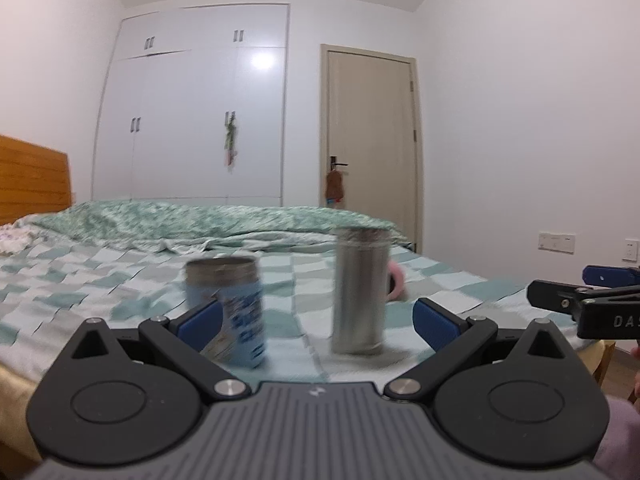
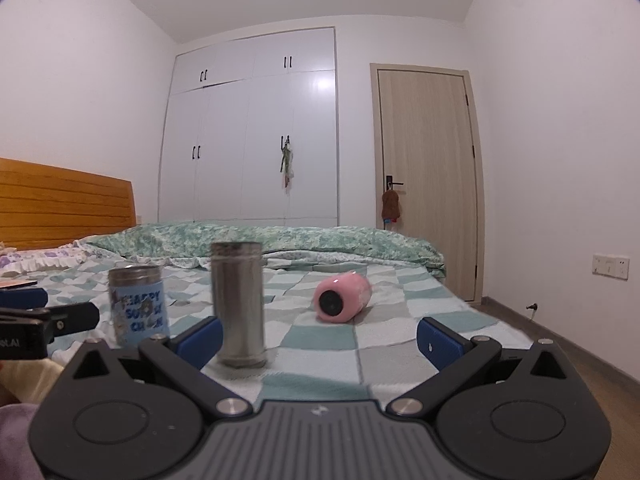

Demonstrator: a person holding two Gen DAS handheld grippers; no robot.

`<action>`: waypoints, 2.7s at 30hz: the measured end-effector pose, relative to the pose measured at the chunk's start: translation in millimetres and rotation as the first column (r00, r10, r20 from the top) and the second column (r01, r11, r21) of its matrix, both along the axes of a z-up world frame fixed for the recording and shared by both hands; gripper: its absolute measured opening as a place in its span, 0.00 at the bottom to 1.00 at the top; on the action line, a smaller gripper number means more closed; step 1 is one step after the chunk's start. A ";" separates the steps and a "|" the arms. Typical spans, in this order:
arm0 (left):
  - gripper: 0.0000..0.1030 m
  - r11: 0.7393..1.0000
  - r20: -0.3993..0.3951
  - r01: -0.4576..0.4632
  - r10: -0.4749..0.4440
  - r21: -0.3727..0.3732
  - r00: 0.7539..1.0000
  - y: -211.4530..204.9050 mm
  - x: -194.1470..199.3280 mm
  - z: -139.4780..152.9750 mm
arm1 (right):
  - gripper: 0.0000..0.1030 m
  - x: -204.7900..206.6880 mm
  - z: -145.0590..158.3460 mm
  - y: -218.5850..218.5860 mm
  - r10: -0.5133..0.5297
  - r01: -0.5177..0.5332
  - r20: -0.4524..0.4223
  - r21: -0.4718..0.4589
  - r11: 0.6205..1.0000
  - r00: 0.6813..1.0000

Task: Flip cup upright
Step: 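Move the left tool toward the lying pink cup and grasp its body, then lift the pink cup with the left tool and roll it base-first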

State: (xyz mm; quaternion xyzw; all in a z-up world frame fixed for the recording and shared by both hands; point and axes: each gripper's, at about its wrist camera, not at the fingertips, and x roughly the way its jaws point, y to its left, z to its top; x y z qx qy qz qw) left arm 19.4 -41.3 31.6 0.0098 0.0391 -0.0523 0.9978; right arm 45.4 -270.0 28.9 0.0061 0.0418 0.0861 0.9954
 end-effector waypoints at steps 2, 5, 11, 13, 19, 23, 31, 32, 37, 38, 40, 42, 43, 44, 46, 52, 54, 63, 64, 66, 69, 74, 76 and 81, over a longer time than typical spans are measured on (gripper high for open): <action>1.00 1.000 0.001 0.013 -0.013 0.010 1.000 -11.9 7.7 8.1 | 1.00 7.3 7.6 -10.8 -0.001 0.001 -0.007 0.003 1.000 1.000; 1.00 0.999 -0.003 0.046 -0.045 0.019 0.999 -35.9 24.2 25.4 | 1.00 22.6 20.6 -30.7 0.006 -0.006 -0.023 0.003 1.000 1.000; 1.00 0.994 -0.045 0.102 -0.100 0.028 0.994 -84.8 67.3 57.3 | 1.00 59.8 38.8 -70.1 0.030 -0.032 -0.064 -0.031 0.999 0.997; 1.00 0.993 -0.063 0.113 -0.111 0.036 0.992 -101.2 84.7 66.0 | 1.00 75.0 42.5 -80.7 0.039 -0.043 -0.088 -0.047 0.998 0.995; 1.00 0.992 -0.137 0.103 -0.092 0.078 0.986 -140.7 146.2 88.3 | 1.00 131.3 48.6 -108.1 0.077 -0.093 -0.160 -0.092 0.991 0.984; 1.00 0.987 -0.185 0.070 -0.043 0.146 0.982 -166.3 189.0 96.0 | 1.00 170.1 53.9 -118.8 0.103 -0.125 -0.192 -0.108 0.986 0.976; 1.00 0.988 -0.433 -0.005 0.072 0.154 0.898 -195.6 307.5 89.9 | 1.00 260.5 55.1 -140.1 0.177 -0.221 -0.281 -0.132 0.966 0.943; 1.00 0.985 -0.452 -0.022 0.097 0.170 0.887 -200.3 322.7 88.5 | 1.00 269.3 53.0 -142.4 0.186 -0.233 -0.291 -0.135 0.963 0.938; 1.00 0.960 -0.576 -0.088 0.232 0.267 0.784 -214.5 401.8 71.4 | 1.00 316.8 40.0 -143.5 0.249 -0.318 -0.347 -0.157 0.935 0.904; 1.00 0.954 -0.589 -0.093 0.251 0.285 0.768 -216.0 415.7 65.4 | 1.00 326.8 36.8 -142.0 0.264 -0.338 -0.360 -0.159 0.928 0.895; 1.00 0.936 -0.598 -0.103 0.298 0.338 0.744 -220.4 435.5 51.7 | 1.00 344.5 29.9 -138.7 0.285 -0.369 -0.384 -0.167 0.914 0.878; 1.00 0.918 -0.609 -0.115 0.341 0.379 0.716 -220.6 453.1 35.6 | 1.00 360.9 23.2 -134.4 0.295 -0.389 -0.401 -0.175 0.904 0.867; 1.00 0.911 -0.619 -0.119 0.359 0.394 0.699 -220.6 460.8 28.0 | 1.00 369.7 20.1 -132.8 0.306 -0.406 -0.418 -0.174 0.897 0.856; 1.00 0.905 -0.630 -0.124 0.376 0.406 0.680 -220.6 468.2 20.0 | 1.00 378.8 16.5 -130.2 0.316 -0.424 -0.437 -0.174 0.889 0.842; 1.00 0.903 -0.652 -0.114 0.383 0.415 0.655 -220.3 480.5 6.4 | 1.00 391.7 9.7 -125.4 0.317 -0.440 -0.460 -0.188 0.878 0.829; 0.86 0.911 -0.675 -0.123 0.378 0.394 0.633 -219.3 494.2 -8.6 | 1.00 412.4 -2.8 -124.1 0.324 -0.463 -0.511 -0.170 0.870 0.796; 0.86 0.930 -0.691 -0.115 0.337 0.348 0.639 -217.0 486.0 -3.1 | 1.00 409.2 -1.0 -123.9 0.324 -0.461 -0.501 -0.176 0.870 0.802; 0.82 0.960 -0.660 -0.083 0.245 0.267 0.711 -217.3 413.0 45.7 | 1.00 346.4 40.2 -120.6 0.303 -0.448 -0.476 -0.228 0.865 0.826; 0.81 0.964 -0.656 -0.080 0.233 0.255 0.717 -217.1 401.8 53.1 | 1.00 335.5 45.2 -120.4 0.297 -0.444 -0.474 -0.234 0.865 0.829; 0.81 0.972 -0.655 -0.078 0.207 0.221 0.726 -215.1 378.6 66.1 | 1.00 310.5 54.2 -120.0 0.284 -0.434 -0.473 -0.245 0.867 0.834; 0.80 0.984 -0.662 -0.057 0.157 0.171 0.733 -214.3 341.8 76.8 | 1.00 273.0 64.2 -120.1 0.264 -0.415 -0.472 -0.248 0.875 0.841; 0.80 0.996 -0.673 -0.030 0.081 0.088 0.735 -213.9 282.2 76.0 | 1.00 217.2 63.6 -118.8 0.242 -0.397 -0.493 -0.238 0.886 0.836; 0.80 0.997 -0.670 -0.021 0.063 0.070 0.740 -214.6 260.8 75.5 | 1.00 198.7 59.1 -118.0 0.237 -0.397 -0.508 -0.234 0.887 0.828; 0.80 0.998 -0.620 -0.023 0.052 0.055 0.783 -212.7 221.6 73.0 | 1.00 162.7 47.3 -114.9 0.224 -0.390 -0.523 -0.232 0.891 0.822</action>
